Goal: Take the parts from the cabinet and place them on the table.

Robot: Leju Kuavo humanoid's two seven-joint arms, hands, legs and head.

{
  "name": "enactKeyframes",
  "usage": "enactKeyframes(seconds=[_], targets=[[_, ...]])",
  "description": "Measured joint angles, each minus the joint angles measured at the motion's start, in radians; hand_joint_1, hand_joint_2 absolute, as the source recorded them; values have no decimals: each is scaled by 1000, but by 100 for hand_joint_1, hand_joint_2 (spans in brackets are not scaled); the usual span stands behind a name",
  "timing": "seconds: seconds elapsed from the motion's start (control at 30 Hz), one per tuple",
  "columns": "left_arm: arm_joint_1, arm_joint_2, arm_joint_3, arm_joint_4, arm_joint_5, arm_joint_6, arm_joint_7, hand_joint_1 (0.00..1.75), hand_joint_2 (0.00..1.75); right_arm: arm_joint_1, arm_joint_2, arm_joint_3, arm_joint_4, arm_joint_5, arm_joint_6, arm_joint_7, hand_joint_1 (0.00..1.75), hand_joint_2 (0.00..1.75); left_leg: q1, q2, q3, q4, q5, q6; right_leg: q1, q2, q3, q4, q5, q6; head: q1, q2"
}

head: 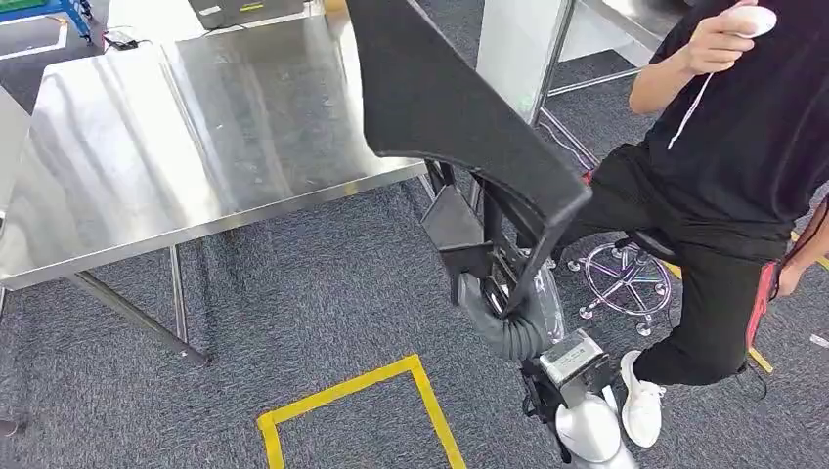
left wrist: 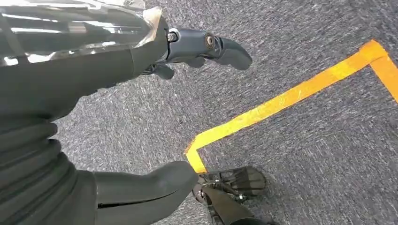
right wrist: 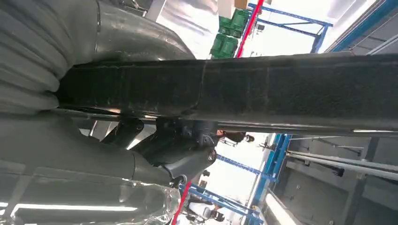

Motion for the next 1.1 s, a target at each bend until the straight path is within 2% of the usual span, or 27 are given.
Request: enactKeyframes(seconds=[0.13,0.17,0.23,0.27,0.3,0.37,0.4,0.43,0.47,0.5,0.53,0.57,0.6,0.63,0.67,0.73,0.77,0.8,0.83,0.87,0.9,0.93,0.97,1.0,1.03,1.07,1.1], targets=[[0,0,0,0,0,-3,5,0,175,0,-2,2,1,0,0,-1,175,175,-5,0,0,0,0,0,-1,0,-1,0,0,0,0,0],[0,3,0,0,0,-4,6,0,175,0,-2,3,1,0,0,-2,175,175,-11,1,-4,9,-5,6,-20,0,5,-11,5,7,0,0],[1,4,0,0,0,-5,6,0,175,0,-1,5,1,0,-1,-2,175,175,-9,1,13,-27,12,28,-8,0,15,-26,11,17,0,0],[1,1,0,0,0,-6,8,0,175,0,-2,6,2,0,-3,-3,175,175,3,7,26,-45,24,29,-10,-1,4,-10,5,15,2,0],[1,0,0,0,0,-6,8,0,175,-1,-3,7,2,0,-3,-3,175,175,4,7,30,-53,28,35,-9,2,-19,35,-21,9,3,0],[2,1,0,0,0,-8,8,0,175,2,-5,8,3,0,-3,-3,175,175,5,8,29,-53,28,35,-14,3,-103,208,-86,5,6,0],[2,1,0,0,0,-8,8,0,175,4,-6,8,5,0,-3,-3,175,175,5,8,28,-52,27,33,-17,3,-139,275,-104,10,6,0],[2,1,0,0,0,-9,8,0,175,7,-8,8,6,0,-3,-3,175,175,7,8,29,-51,25,31,-21,3,-154,297,-103,19,6,0],[3,-1,0,0,0,-9,8,0,175,7,-9,8,8,0,-3,-3,175,175,10,8,32,-50,22,25,-27,3,-141,264,-83,33,6,0],[4,-2,0,1,0,-9,8,0,175,7,-10,8,8,0,-3,-3,175,175,17,7,35,-46,17,17,-32,2,-101,186,-46,51,6,0],[4,-3,0,0,0,-9,8,0,175,7,-10,9,8,0,-3,-3,175,175,24,6,37,-37,9,6,-39,-1,-49,82,-4,69,6,0],[4,-3,0,0,0,-9,8,0,175,6,-10,9,9,0,-3,-3,175,175,26,6,36,-22,-3,-9,-46,-11,-10,-4,15,80,7,0],[4,9,1,0,0,-8,8,0,175,6,-11,10,13,0,-3,-3,175,175,18,5,27,-14,-13,-21,-34,-6,-3,13,5,70,11,0],[4,1,0,1,-3,-9,8,0,175,7,-11,11,12,0,-3,-5,175,175,18,6,26,-4,-17,-25,-35,4,-9,10,3,45,5,0],[4,2,1,1,0,-7,9,0,175,8,-11,11,13,-1,-4,-3,175,175,19,6,28,-7,-16,-25,-37,5,-12,14,-1,31,2,0],[5,3,1,1,0,-7,9,0,175,5,-13,14,14,-1,-4,-5,175,175,25,8,30,-9,-21,-31,-33,10,-12,19,-4,12,2,0],[5,3,1,1,0,-8,9,0,175,6,-12,15,14,-1,-4,-5,175,175,29,3,30,4,-33,-35,-36,11,-8,17,-5,5,2,0],[4,3,1,1,0,-8,9,0,175,5,-12,15,14,-1,-4,-5,175,175,29,-4,8,48,-61,-35,-35,11,-7,17,-7,1,1,0],[4,2,1,1,0,-8,9,0,175,2,-12,16,14,-1,-4,-5,175,175,27,-8,-30,120,-99,-35,-32,11,-7,17,-8,-6,1,0],[6,3,1,1,0,-8,9,0,175,2,-12,17,14,-1,-4,-5,175,175,27,-12,-80,211,-137,-35,-28,12,-7,17,-10,-8,0,0],[8,4,1,1,0,-8,9,0,175,2,-12,17,14,-1,-4,-5,175,175,27,-12,-128,292,-162,-34,-24,13,-7,17,-11,-11,0,0],[11,4,1,1,0,-8,9,0,175,2,-12,18,15,-1,-4,-5,175,175,26,-12,-155,327,-161,-30,-20,14,-6,17,-12,-12,0,0],[13,4,1,1,0,-9,9,0,175,2,-12,18,16,-1,-4,-5,175,175,26,-12,-158,312,-133,-24,-17,17,-3,17,-13,-14,0,0],[14,3,1,1,0,-9,9,0,175,2,-12,18,16,-1,-4,-5,175,175,24,-12,-139,260,-89,-16,-14,19,0,17,-15,-16,0,0],[14,4,1,1,0,-12,9,0,175,2,-12,18,16,-1,-4,-5,175,175,21,-13,-104,178,-38,-7,-11,22,4,17,-16,-16,0,0],[14,6,1,1,0,-12,9,0,175,2,-12,19,16,-1,-4,-5,175,175,16,-22,-59,77,13,8,-11,23,8,16,-17,-17,1,0],[14,8,1,1,-1,-13,9,0,175,2,-12,19,17,-1,-4,-5,175,175,9,-30,-41,38,11,18,-9,25,8,17,-17,-16,1,0]])
